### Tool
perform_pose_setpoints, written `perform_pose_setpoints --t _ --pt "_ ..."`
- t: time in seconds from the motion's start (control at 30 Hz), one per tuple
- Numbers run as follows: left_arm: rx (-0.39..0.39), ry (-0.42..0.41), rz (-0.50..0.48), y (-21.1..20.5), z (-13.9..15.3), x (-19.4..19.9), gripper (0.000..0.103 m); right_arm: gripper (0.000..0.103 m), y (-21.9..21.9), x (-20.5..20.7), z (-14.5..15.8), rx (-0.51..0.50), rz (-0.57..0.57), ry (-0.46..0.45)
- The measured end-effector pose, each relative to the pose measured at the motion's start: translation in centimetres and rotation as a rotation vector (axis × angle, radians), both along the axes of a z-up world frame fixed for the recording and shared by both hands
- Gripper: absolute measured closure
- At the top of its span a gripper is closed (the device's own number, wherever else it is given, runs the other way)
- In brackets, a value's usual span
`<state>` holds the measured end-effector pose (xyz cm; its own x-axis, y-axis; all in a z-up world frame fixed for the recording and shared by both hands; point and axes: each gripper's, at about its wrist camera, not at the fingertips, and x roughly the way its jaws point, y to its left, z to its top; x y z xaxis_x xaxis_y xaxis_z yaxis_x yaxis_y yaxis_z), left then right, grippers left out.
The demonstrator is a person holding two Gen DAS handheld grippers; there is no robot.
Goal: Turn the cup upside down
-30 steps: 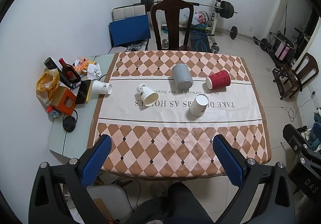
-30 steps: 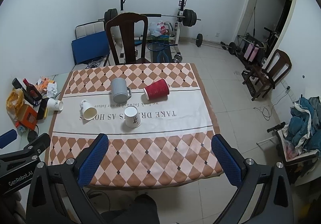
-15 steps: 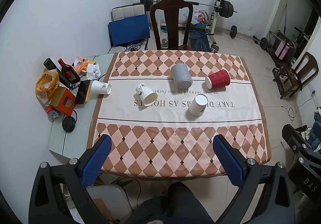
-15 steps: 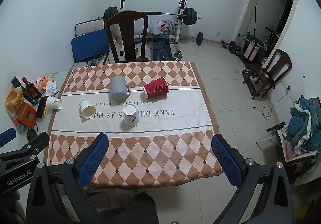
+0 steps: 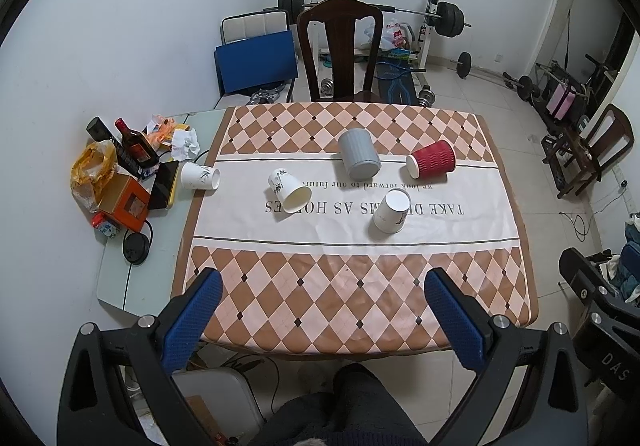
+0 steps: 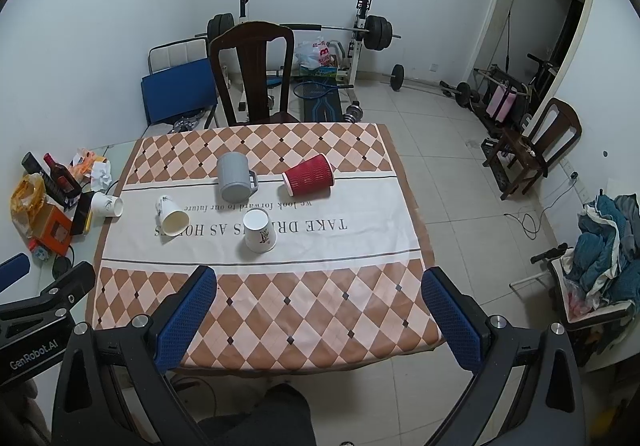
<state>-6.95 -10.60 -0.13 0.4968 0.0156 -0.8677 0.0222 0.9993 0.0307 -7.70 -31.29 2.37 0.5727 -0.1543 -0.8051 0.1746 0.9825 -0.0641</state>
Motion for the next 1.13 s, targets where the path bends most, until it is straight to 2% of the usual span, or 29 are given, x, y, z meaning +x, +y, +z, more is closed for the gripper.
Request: perform_pose_setpoints --t 0.93,1.13 --pt "0.000 0.004 0.002 -0.4 0.1 0.1 0.000 0.000 0.1 0.2 0.2 0.000 0.004 0.002" --pt "0.008 0.016 -0.002 -1.5 -0.2 -0.3 0.000 0.000 0.1 0.2 0.1 0.001 0.001 0.004"
